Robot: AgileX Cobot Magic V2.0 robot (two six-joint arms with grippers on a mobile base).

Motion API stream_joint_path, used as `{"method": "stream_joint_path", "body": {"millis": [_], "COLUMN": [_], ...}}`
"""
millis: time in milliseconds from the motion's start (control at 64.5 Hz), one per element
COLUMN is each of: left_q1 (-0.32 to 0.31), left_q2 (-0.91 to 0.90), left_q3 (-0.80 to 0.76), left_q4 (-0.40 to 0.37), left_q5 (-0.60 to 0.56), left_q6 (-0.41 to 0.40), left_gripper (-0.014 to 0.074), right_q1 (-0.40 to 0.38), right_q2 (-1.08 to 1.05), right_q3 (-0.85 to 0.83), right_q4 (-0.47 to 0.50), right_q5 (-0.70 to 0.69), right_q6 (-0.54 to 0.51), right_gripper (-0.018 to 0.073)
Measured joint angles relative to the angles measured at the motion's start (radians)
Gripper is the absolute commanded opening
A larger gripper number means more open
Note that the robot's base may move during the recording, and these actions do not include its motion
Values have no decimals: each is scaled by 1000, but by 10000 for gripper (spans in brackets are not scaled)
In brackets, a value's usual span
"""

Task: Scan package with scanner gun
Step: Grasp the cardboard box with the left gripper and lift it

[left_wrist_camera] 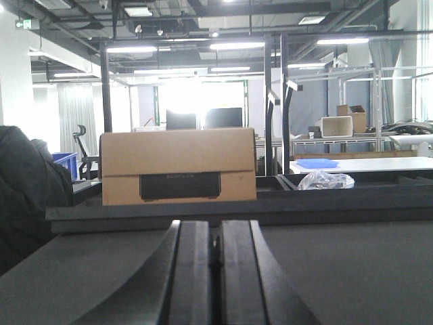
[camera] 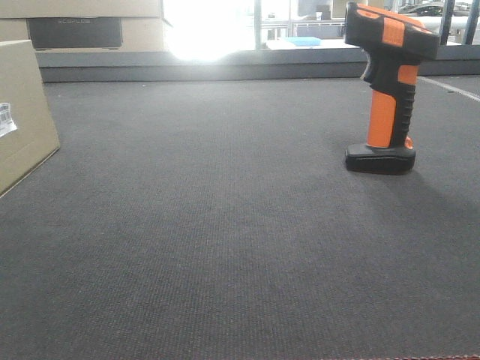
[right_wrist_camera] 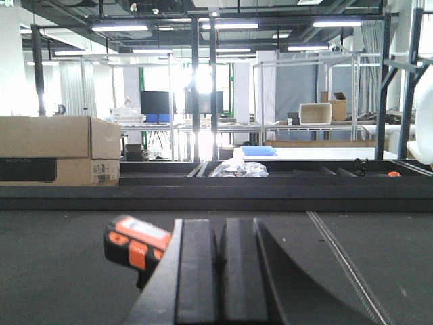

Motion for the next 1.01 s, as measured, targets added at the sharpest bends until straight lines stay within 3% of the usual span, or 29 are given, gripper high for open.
{"method": "stream_joint_path", "body": {"millis": [46, 139, 279, 403, 496, 651, 1007], "left_q1": [0, 0, 0, 0, -7, -45, -51], "left_q2": [41, 125, 264, 386, 461, 554, 940], "left_q3": [-77, -193, -324, -392, -415, -460, -804], "left_q4": [0, 0, 0, 0, -11, -72, -85], "left_q5": [64, 159, 259, 302, 313, 381, 823], "left_q6": [0, 0, 0, 0, 0, -1, -4], "left_gripper": [-49, 76, 364, 540, 591, 592, 591], "right_q1": [0, 0, 0, 0, 0, 18, 179], "right_q2": [48, 140, 276, 379, 445, 521, 670], "right_q3": [-59, -151, -255, -286, -288, -288, -319], "right_q4": [0, 2, 6, 8, 8, 12, 14], "right_q5": [47, 101, 141, 146, 150, 156, 158], "right_q6": [0, 0, 0, 0, 0, 0, 0], "right_gripper": [-116, 53, 382, 564, 559, 559, 559]}}
